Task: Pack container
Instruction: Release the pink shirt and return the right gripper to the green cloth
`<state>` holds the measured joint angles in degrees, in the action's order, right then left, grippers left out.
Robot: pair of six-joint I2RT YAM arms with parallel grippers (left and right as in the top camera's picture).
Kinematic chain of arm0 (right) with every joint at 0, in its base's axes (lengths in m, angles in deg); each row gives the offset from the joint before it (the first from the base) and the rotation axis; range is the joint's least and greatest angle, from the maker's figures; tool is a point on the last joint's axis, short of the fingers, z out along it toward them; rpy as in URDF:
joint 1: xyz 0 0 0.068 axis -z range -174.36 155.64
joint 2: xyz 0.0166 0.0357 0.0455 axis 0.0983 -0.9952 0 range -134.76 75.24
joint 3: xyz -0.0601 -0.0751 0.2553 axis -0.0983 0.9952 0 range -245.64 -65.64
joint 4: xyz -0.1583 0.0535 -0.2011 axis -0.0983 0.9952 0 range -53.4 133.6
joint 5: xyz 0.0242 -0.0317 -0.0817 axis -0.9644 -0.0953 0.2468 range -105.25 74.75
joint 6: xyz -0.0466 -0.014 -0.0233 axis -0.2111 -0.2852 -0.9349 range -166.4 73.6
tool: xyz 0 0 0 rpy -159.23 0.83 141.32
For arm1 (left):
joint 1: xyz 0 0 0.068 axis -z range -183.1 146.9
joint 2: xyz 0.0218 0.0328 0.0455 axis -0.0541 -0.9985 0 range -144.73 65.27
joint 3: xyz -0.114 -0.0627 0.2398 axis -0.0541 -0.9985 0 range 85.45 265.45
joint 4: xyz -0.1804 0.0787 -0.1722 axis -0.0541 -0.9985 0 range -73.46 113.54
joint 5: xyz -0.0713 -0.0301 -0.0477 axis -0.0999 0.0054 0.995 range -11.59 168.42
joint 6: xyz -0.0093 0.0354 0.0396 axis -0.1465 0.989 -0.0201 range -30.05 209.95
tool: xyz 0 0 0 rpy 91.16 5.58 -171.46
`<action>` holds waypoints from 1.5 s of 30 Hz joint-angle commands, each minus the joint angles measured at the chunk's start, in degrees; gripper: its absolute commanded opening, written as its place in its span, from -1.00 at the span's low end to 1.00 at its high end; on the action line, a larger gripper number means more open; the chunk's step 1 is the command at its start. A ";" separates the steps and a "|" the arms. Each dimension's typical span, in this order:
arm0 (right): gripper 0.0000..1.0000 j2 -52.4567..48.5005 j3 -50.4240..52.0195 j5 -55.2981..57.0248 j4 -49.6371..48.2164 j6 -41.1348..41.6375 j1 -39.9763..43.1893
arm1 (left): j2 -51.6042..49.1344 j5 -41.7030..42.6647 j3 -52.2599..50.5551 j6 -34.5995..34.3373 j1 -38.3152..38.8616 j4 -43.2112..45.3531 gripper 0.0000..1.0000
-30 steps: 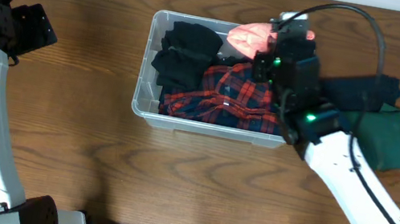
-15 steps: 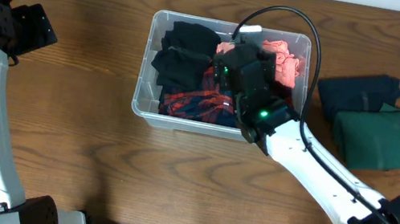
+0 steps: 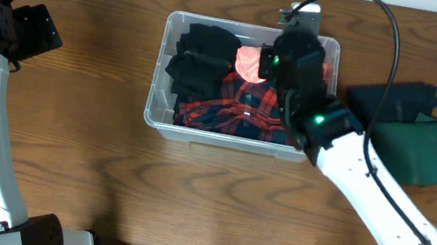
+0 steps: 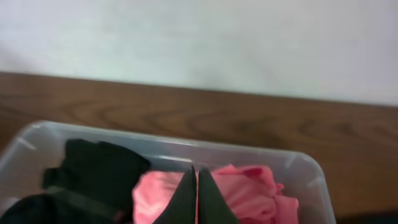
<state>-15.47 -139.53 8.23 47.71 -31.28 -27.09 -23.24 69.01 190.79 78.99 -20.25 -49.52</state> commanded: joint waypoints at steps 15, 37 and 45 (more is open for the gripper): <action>-0.97 -21.11 -0.04 -13.49 2.27 5.97 4.20 | 0.44 -0.26 -0.11 -0.92 -0.20 -0.02 0.96; 0.54 15.08 -0.63 -12.98 19.63 7.34 14.91 | 0.44 -0.28 -0.11 -0.92 -0.20 -0.04 0.96; 0.81 21.35 -0.15 -16.44 41.79 15.78 38.66 | 0.44 -0.26 -0.11 -0.92 -0.20 -0.02 0.96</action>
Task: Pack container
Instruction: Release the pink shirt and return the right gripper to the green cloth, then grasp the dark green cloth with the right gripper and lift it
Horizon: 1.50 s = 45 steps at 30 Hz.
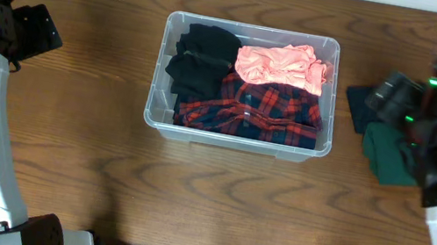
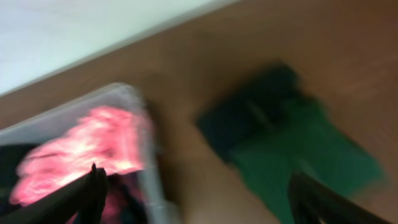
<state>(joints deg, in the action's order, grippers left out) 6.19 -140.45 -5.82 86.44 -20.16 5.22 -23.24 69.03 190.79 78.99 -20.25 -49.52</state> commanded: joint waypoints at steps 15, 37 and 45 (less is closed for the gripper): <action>0.86 -11.04 11.30 -17.88 -0.35 -0.24 32.22 | 0.44 -0.28 -0.11 -0.92 -0.20 -0.02 0.96; 0.82 -29.40 11.96 -17.90 -4.04 -1.03 35.39 | 0.44 -0.28 -0.11 -0.92 -0.20 -0.02 0.96; 0.68 -32.11 14.64 -16.96 -9.42 -0.13 35.39 | 0.44 -0.31 -0.11 -0.92 -0.20 -0.02 0.96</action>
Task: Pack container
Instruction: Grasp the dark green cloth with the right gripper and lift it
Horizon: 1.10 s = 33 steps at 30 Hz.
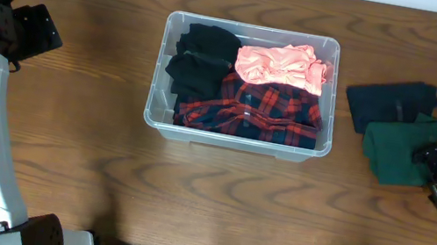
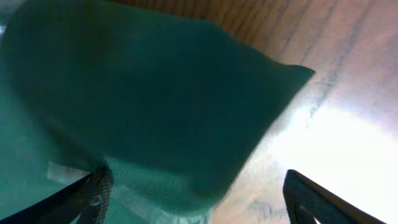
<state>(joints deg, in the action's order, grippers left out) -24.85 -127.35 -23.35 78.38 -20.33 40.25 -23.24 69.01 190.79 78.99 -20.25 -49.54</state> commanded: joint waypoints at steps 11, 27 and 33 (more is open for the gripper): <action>0.17 -1.18 9.07 -1.22 -15.87 0.02 -0.48 | 0.44 -0.28 -0.11 -0.92 -0.20 -0.02 0.96; -0.98 2.29 8.00 -9.40 -13.90 -3.50 -1.81 | 0.44 -0.26 -0.11 -0.92 -0.20 -0.02 0.96; -0.97 10.88 0.09 -17.09 -5.14 -9.29 -2.64 | 0.44 -0.26 -0.11 -0.92 -0.20 -0.02 0.96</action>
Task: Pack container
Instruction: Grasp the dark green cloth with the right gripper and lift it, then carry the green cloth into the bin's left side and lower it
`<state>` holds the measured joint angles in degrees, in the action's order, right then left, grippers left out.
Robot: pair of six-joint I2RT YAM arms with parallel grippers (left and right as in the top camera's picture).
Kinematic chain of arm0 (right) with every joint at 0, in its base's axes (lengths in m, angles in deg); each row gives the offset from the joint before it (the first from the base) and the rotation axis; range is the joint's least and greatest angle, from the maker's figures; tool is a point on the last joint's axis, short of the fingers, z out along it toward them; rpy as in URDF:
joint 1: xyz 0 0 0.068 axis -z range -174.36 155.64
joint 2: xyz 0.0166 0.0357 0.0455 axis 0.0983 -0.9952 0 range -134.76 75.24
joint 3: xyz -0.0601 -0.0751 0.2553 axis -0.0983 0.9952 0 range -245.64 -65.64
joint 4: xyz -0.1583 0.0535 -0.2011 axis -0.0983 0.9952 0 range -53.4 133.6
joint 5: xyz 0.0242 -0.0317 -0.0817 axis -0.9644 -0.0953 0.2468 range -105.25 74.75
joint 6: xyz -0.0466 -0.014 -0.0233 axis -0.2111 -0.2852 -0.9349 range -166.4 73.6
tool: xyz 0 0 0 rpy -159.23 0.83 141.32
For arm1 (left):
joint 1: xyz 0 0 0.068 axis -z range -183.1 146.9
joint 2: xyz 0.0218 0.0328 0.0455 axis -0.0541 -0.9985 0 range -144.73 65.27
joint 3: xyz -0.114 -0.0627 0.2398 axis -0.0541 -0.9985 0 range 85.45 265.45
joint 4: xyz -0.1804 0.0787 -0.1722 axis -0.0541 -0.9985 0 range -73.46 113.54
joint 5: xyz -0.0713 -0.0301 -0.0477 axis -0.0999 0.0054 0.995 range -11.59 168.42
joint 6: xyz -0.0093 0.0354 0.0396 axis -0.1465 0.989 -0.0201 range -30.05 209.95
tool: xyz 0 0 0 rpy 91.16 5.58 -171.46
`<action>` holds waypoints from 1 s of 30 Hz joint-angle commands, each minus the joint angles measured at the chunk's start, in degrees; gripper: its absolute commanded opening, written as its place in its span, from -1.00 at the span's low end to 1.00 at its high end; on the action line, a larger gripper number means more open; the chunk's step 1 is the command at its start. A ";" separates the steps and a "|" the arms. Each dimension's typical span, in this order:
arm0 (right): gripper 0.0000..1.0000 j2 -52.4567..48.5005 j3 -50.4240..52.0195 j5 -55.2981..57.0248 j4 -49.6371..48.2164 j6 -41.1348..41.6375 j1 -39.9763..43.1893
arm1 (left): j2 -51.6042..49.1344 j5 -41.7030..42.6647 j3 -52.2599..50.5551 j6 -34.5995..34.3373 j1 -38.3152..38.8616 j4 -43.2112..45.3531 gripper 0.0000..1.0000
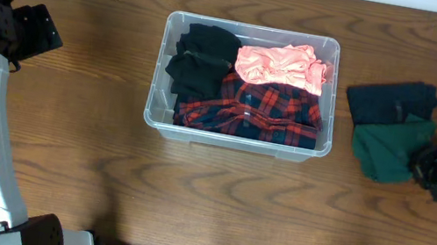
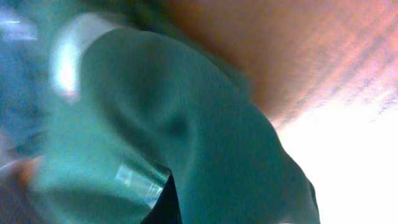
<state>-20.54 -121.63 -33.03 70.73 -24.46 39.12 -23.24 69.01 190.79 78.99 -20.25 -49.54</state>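
A clear plastic container (image 1: 159, 68) stands at the middle of the table and holds black clothes (image 1: 198, 57), a pink garment (image 1: 281, 65) and a red plaid shirt (image 1: 265, 112). To its right lie a folded navy garment (image 1: 391, 102) and a green garment (image 1: 383, 150). My right gripper (image 1: 426, 166) is at the green garment's right edge, shut on its cloth. In the right wrist view green cloth (image 2: 217, 137) fills the frame around the closed gripper (image 2: 171, 208). My left gripper (image 1: 38, 30) hangs far left; its jaws do not show.
The left arm's white links run down the table's left side. The wall edge lies along the table's far side. Bare wood (image 1: 215, 193) stretches in front of the container.
My right gripper was open around the green garment's right edge and is now shut on it. The cloth has bunched slightly to the left. The left arm has not moved.
My right gripper was shut over the pink garment in the container. It then stood open above the two folded garments on the right. After that it was down at the green garment's right edge, open, and now it grips that cloth.
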 commanded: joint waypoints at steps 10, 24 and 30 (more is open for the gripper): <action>-0.98 24.22 -17.29 -11.19 8.76 -7.23 -11.32 | 0.44 -0.26 -0.11 -0.92 -0.20 -0.02 0.96; -0.97 28.30 -18.67 -13.03 -4.33 2.58 -41.07 | 0.44 -0.26 -0.11 -0.92 -0.20 0.00 0.96; -0.97 21.70 -18.67 -11.82 -10.75 2.89 -53.57 | 0.44 -0.28 -0.11 -0.92 -0.20 0.00 0.96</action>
<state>4.59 -139.37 -44.42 61.94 -22.69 -9.65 -23.24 69.01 190.79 78.99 -20.25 -49.54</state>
